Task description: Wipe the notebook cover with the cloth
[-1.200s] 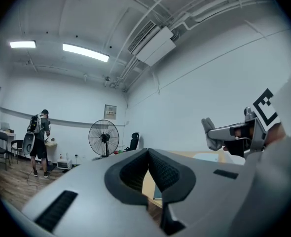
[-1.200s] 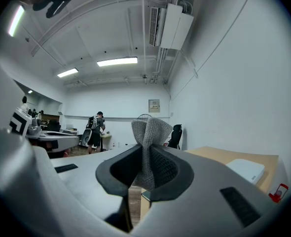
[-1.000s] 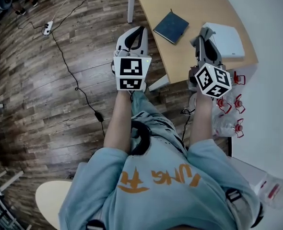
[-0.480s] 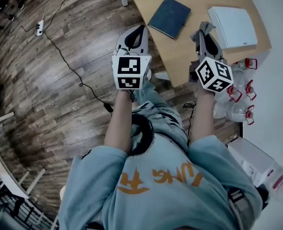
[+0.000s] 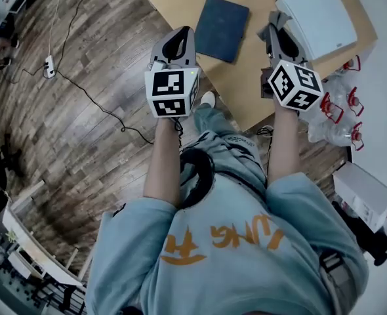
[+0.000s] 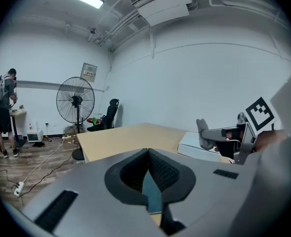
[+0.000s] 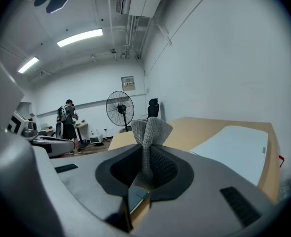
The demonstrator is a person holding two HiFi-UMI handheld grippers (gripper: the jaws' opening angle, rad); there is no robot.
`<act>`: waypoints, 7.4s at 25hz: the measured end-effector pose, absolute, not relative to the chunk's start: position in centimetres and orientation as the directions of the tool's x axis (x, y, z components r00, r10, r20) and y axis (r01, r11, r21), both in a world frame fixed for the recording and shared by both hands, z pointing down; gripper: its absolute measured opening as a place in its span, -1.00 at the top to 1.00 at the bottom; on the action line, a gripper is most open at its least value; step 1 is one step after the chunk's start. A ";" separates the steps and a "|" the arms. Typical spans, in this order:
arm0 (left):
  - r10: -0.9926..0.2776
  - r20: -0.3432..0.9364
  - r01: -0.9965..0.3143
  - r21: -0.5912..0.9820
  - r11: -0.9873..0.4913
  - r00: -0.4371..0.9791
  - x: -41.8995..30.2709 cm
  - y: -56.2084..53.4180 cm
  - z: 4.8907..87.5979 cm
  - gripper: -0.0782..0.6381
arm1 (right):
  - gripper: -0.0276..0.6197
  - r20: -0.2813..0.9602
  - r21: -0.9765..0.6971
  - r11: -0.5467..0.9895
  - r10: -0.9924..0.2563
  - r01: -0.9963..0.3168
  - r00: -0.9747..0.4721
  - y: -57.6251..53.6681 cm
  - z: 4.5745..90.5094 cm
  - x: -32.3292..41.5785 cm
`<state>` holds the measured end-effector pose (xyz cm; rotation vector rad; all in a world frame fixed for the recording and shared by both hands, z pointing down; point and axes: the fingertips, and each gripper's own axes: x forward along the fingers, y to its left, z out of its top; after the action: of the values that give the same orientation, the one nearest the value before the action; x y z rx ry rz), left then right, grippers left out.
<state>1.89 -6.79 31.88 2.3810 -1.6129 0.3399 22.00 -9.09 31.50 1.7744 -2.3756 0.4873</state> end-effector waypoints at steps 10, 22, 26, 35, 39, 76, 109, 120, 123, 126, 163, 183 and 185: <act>-0.823 0.387 -0.904 0.081 -0.419 0.416 4.4 -13.8 33.9 0.73 | 0.78 0.366 -0.155 0.246 -0.885 -0.957 -0.287 -15.6 34.0 22.5; -0.754 0.466 -0.875 0.104 -0.473 0.463 4.9 -16.8 38.3 0.73 | 0.78 0.455 -0.171 0.171 -0.860 -0.970 -0.232 -17.4 38.5 22.9; -0.753 0.460 -0.879 0.172 -0.444 0.470 4.8 -19.4 39.3 0.73 | 0.78 0.508 -0.126 0.181 -0.833 -0.975 -0.220 -18.6 39.8 22.5; -0.737 0.492 -0.886 0.244 -0.394 0.463 4.5 -22.4 42.9 0.73 | 0.78 0.604 -0.069 0.227 -0.766 -0.971 -0.222 -20.5 43.6 21.5; -0.735 0.507 -0.893 0.268 -0.361 0.449 4.0 -22.4 44.1 0.73 | 0.78 0.633 -0.057 0.267 -0.736 -0.962 -0.242 -21.7 44.9 20.7; -0.739 0.531 -0.909 0.253 -0.331 0.416 1.7 -18.9 45.1 0.73 | 0.78 0.715 -0.040 0.391 -0.631 -0.920 -0.299 -18.7 48.8 17.2; -0.734 0.540 -0.911 0.268 -0.315 0.412 3.3 -13.6 46.5 0.73 | 0.78 0.734 -0.105 0.512 -0.538 -0.853 -0.414 -7.0 48.8 14.1; -0.728 0.555 -0.916 0.243 -0.320 0.401 2.8 -14.0 46.7 0.73 | 0.78 0.702 -0.183 0.490 -0.542 -0.852 -0.462 -7.1 47.7 13.9; -0.724 0.559 -0.915 0.233 -0.330 0.404 2.9 -14.5 46.5 0.73 | 0.78 0.677 -0.188 0.467 -0.576 -0.864 -0.458 -8.8 46.7 14.5; -0.718 0.566 -0.913 0.223 -0.341 0.406 2.8 -15.1 46.5 0.73 | 0.78 0.662 -0.187 0.437 -0.605 -0.880 -0.442 -10.7 46.1 15.3; -0.659 0.612 -0.894 0.216 -0.393 0.438 2.9 -23.0 47.9 0.73 | 0.77 0.784 0.058 0.500 -0.559 -0.864 -0.271 -24.9 49.4 14.6; -0.670 0.602 -0.895 0.207 -0.396 0.435 2.2 -20.9 46.9 0.73 | 0.77 0.799 0.062 0.549 -0.528 -0.833 -0.289 -20.7 49.3 13.1; -0.671 0.601 -0.895 0.208 -0.394 0.435 2.0 -20.6 46.9 0.73 | 0.77 0.799 0.061 0.553 -0.526 -0.831 -0.292 -20.3 49.3 12.9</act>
<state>2.04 -20.65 46.88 2.1851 -1.3153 0.5870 12.88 -20.25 49.29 1.0947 -1.9710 0.4721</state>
